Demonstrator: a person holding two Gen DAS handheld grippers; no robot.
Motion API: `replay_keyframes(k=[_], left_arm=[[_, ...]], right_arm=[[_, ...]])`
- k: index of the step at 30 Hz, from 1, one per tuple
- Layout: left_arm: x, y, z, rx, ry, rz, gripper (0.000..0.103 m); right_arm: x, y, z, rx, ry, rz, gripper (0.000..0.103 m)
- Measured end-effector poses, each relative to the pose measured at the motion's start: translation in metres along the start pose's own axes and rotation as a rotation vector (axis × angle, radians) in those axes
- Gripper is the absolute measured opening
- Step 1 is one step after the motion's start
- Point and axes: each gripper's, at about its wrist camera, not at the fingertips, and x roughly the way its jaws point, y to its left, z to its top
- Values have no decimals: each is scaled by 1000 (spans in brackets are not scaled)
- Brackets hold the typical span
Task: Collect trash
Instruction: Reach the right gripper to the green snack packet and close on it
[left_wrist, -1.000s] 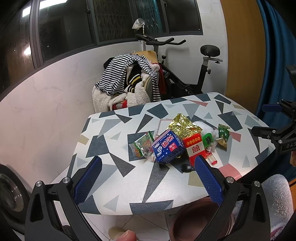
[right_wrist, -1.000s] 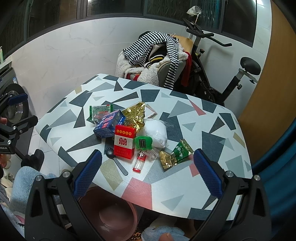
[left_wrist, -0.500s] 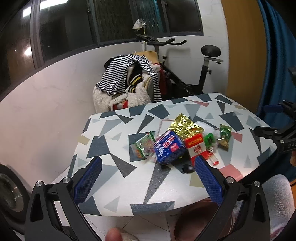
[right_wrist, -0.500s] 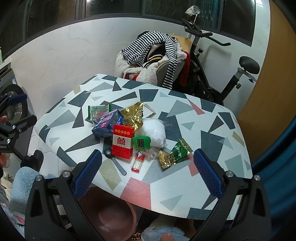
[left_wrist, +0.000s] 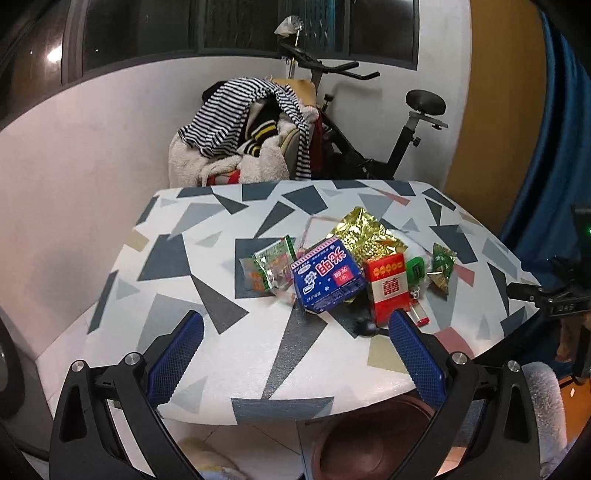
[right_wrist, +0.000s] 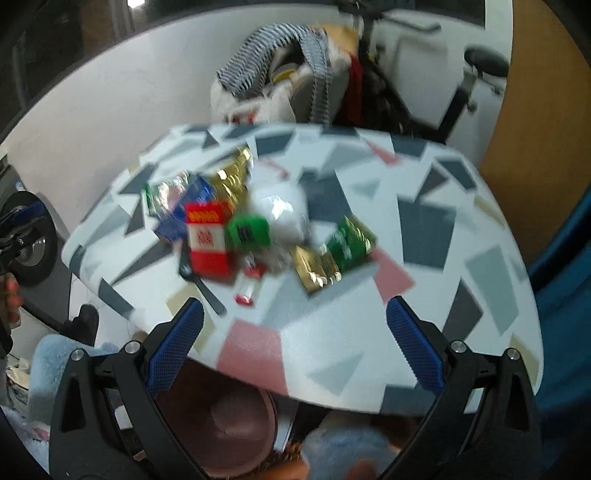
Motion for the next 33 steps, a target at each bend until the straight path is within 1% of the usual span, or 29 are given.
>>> replay_keyframes(k=[2, 5, 8, 12, 13, 14, 17, 19, 23, 24, 25, 27, 30, 32, 33], left_arm=[[7, 2, -2, 19, -5, -14, 98], [17, -2, -4, 71, -18, -21, 98], [29, -3, -3, 92, -12, -12, 98], [43, 8, -5, 51, -4, 2, 98], [46, 11, -5, 39, 0, 3, 98], [49, 15, -6, 27, 4, 2, 98], [55, 25, -6, -7, 26, -21, 98], [58, 28, -6, -11, 34, -6, 98], [65, 32, -8, -12, 64, 7, 98], [67, 33, -9, -17, 72, 5, 98], [68, 34, -10, -26, 78, 4, 98], [72, 39, -11, -72, 97, -7, 98], [82, 51, -9, -165, 120, -34, 94], [91, 61, -6, -218, 123, -50, 80], [96, 64, -3, -242, 126, -55, 78]], right_arm=[[9, -7, -1, 19, 14, -12, 97], [26, -25, 3, 104, 16, 18, 97], [44, -34, 11, 149, 25, 26, 97], [81, -40, 27, 182, 45, 37, 80], [86, -42, 29, 197, 45, 32, 75], [94, -44, 32, 213, 47, 22, 68], [117, -48, 42, 257, 52, 6, 67], [133, -47, 47, 278, 73, 18, 67], [156, -48, 47, 306, 127, -5, 66], [160, -49, 45, 312, 136, -3, 61], [157, -48, 44, 310, 115, 0, 58], [154, -49, 43, 314, 108, 21, 34], [136, -47, 45, 279, 52, -3, 28], [128, -44, 46, 253, 22, -4, 27], [123, -43, 47, 236, 8, -6, 27]])
